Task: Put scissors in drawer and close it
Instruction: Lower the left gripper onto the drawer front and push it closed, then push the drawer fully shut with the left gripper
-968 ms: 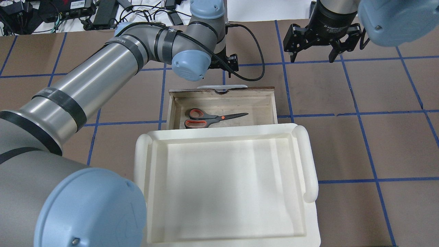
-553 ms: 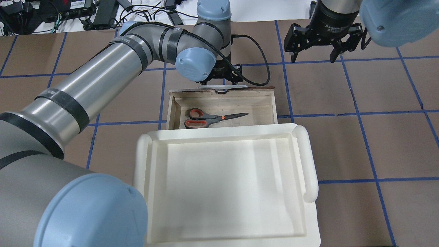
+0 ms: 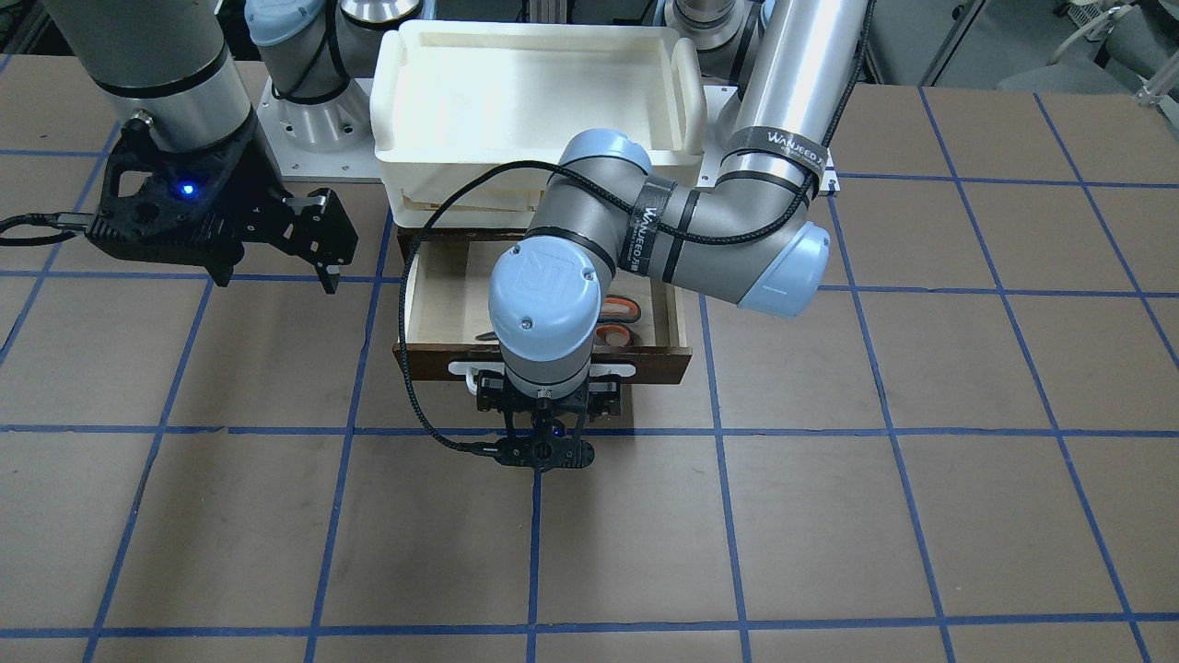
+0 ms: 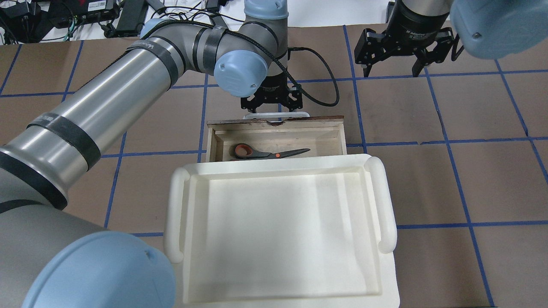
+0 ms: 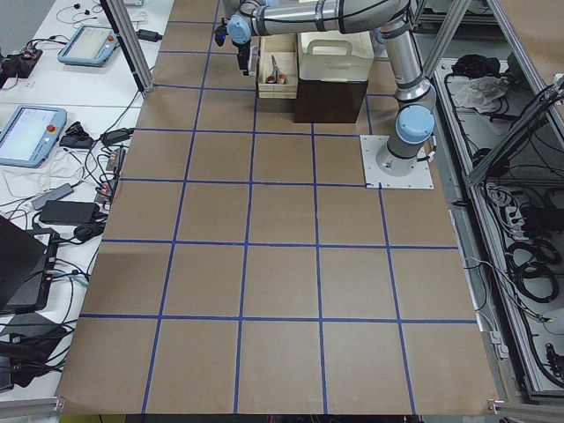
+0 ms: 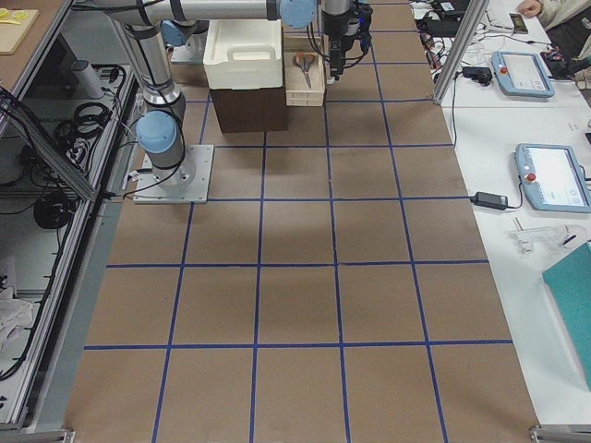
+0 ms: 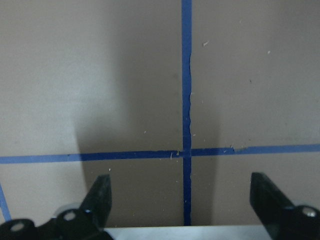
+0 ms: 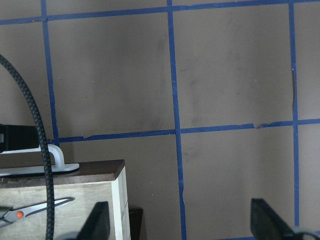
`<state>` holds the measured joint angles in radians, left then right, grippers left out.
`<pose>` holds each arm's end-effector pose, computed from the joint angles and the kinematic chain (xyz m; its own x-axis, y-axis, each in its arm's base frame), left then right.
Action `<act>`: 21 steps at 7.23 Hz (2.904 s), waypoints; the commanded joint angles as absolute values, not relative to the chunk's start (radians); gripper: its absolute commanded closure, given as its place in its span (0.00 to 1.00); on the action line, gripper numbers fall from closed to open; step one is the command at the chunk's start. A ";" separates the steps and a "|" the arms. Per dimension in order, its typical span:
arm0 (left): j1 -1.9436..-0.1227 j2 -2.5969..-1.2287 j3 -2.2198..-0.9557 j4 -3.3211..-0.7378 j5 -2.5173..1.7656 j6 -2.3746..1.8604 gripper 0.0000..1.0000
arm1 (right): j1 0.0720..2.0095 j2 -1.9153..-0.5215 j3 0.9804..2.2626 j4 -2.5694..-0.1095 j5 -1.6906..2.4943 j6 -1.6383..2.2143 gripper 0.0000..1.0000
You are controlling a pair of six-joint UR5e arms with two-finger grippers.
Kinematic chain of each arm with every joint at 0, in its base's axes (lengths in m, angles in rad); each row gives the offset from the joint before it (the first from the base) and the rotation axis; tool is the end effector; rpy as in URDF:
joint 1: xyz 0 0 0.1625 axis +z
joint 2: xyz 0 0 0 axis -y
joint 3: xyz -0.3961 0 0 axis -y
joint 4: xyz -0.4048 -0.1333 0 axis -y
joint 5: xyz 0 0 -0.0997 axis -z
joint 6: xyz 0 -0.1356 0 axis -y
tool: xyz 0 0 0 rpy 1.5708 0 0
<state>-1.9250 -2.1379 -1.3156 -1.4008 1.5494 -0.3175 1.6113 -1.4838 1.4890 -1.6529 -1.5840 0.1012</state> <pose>-0.3628 -0.5883 0.2241 -0.9990 0.0369 -0.0240 0.0331 0.9895 0.1410 0.1536 -0.5433 0.4275 -0.9981 0.0614 0.0053 0.0608 0.9951 -0.0778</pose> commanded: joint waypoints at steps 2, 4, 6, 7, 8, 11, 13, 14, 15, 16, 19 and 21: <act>-1.934 -2.114 -1.331 -1.520 1.523 -0.314 0.00 | 1.612 -1.480 1.489 -1.664 -1.579 0.101 0.00; -1.934 -2.105 -1.376 -1.557 1.497 -0.299 0.00 | 1.611 -1.486 1.489 -1.672 -1.581 0.088 0.00; -1.934 -2.083 -1.428 -1.559 1.464 -0.293 0.00 | 1.611 -1.483 1.491 -1.678 -1.592 0.083 0.00; -1.930 -2.077 -1.431 -1.604 1.433 -0.298 0.00 | 1.611 -1.483 1.491 -1.678 -1.591 0.083 0.00; -1.930 -2.077 -1.431 -1.643 1.431 -0.307 0.00 | 1.611 -1.485 1.491 -1.675 -1.592 0.083 0.00; -1.924 -2.071 -1.431 -1.718 1.408 -0.360 0.00 | 1.608 -1.485 1.489 -1.678 -1.589 0.092 0.00; -1.925 -2.066 -1.439 -1.753 1.410 -0.362 0.00 | 1.603 -1.485 1.490 -1.675 -1.580 0.095 0.00; -1.927 -2.068 -1.442 -1.752 1.410 -0.379 0.00 | 1.603 -1.486 1.489 -1.677 -1.582 0.095 0.00; -1.927 -2.072 -1.443 -1.740 1.408 -0.411 0.00 | 1.603 -1.485 1.489 -1.675 -1.585 0.098 0.00; -1.922 -2.063 -1.440 -1.662 1.405 -0.414 0.00 | 1.603 -1.486 1.489 -1.671 -1.586 0.098 0.00; -1.873 -1.975 -1.392 -1.508 1.429 -0.400 0.00 | 1.605 -1.488 1.489 -1.643 -1.585 0.094 0.00; -1.841 -1.854 -1.373 -1.520 1.502 -0.344 0.00 | 1.605 -1.489 1.489 -1.641 -1.594 0.087 0.00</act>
